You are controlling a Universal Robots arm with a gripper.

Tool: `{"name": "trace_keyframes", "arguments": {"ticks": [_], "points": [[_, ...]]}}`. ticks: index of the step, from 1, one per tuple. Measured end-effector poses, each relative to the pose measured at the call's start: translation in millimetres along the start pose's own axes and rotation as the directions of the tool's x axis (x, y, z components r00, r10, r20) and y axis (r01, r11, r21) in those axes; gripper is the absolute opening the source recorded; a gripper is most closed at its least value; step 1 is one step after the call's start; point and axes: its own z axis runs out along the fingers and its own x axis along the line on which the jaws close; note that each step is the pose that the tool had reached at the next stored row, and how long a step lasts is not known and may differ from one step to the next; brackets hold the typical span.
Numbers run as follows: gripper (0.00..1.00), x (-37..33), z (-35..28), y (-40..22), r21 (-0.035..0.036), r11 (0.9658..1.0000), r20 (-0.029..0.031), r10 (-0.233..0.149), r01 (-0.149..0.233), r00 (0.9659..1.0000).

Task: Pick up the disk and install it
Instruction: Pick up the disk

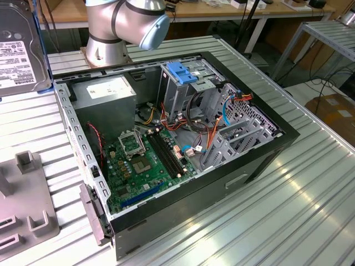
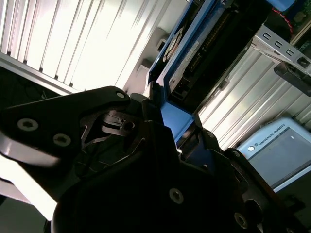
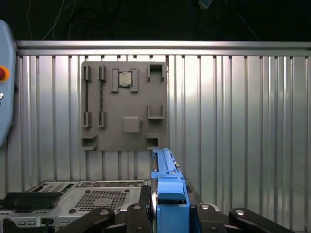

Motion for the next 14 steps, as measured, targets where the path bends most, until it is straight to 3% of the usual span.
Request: {"name": "trace_keyframes", "arguments": {"ticks": [14], "points": [[0.37, -0.4, 0.0, -29.3, 0.0, 1.0, 0.0, 0.0, 0.0, 1.0]]}}
